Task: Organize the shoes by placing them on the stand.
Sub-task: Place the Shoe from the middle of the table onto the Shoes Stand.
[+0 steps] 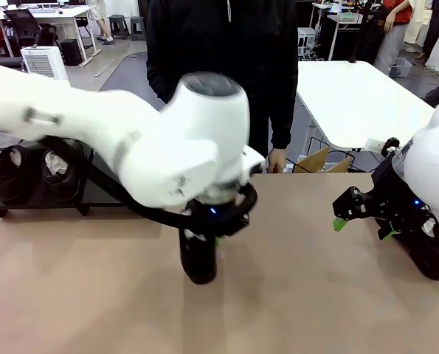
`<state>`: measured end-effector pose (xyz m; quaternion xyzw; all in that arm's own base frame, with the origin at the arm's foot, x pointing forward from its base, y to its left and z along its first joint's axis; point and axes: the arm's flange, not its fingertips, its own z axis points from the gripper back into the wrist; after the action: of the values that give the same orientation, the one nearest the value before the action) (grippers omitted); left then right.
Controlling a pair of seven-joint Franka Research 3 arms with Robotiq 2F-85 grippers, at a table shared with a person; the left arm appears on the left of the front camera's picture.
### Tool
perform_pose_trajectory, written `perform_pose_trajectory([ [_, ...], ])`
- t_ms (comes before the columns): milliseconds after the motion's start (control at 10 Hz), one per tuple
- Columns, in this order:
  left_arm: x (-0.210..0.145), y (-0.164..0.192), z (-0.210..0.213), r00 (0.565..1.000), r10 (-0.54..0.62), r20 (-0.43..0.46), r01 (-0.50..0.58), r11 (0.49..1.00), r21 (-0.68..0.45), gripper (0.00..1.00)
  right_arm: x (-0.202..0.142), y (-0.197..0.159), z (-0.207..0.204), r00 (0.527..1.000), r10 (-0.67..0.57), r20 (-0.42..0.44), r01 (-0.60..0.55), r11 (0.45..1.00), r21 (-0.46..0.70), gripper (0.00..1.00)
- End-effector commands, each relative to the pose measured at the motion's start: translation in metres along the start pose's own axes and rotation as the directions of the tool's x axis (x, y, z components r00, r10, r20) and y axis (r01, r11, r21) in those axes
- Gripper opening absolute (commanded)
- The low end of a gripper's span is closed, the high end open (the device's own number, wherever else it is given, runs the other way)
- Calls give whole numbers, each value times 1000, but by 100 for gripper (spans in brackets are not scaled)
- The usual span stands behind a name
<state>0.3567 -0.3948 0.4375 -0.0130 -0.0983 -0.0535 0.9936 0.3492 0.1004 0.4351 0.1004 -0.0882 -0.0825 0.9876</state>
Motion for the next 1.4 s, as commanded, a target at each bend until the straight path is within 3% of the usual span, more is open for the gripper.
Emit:
perform_pose_trajectory([
  [0, -1, 47, 42, 995, -92, 38, 94, 995, -31, 0, 0, 0, 1, 1000, 9, 1, -9, 1000, 0, 100],
  [100, 4, 66, 57, 993, -88, 81, 91, 995, -27, 0, 0, 0, 1, 1000, 9, 1, -9, 1000, 0, 100],
  [200, 8, 87, 68, 995, -79, -66, 69, 986, -149, 0, 0, 0, 1, 1000, 9, 1, -9, 1000, 0, 100],
  [300, 8, 42, 50, 996, -74, 55, 75, 997, -14, 0, 0, 0, 1, 1000, 9, 1, -9, 1000, 0, 100],
  [700, 4, 49, 51, 996, -90, 23, 91, 995, -42, 0, 0, 0, 1, 1000, 9, 1, -9, 1000, 0, 100],
  [900, 30, 82, 47, 966, 31, 256, -47, 997, 55, 0, 0, 0, 1, 1000, 9, 1, -9, 1000, 0, 100],
  [1200, 74, 112, 26, 918, 9, 397, -59, 992, 113, 0, 0, 0, 1, 1000, 9, 1, -9, 1000, 0, 100],
  [1300, 89, 124, 18, 899, 36, 437, -119, 979, 164, 0, 0, 0, 1, 1000, 9, 1, -9, 1000, 0, 100],
])
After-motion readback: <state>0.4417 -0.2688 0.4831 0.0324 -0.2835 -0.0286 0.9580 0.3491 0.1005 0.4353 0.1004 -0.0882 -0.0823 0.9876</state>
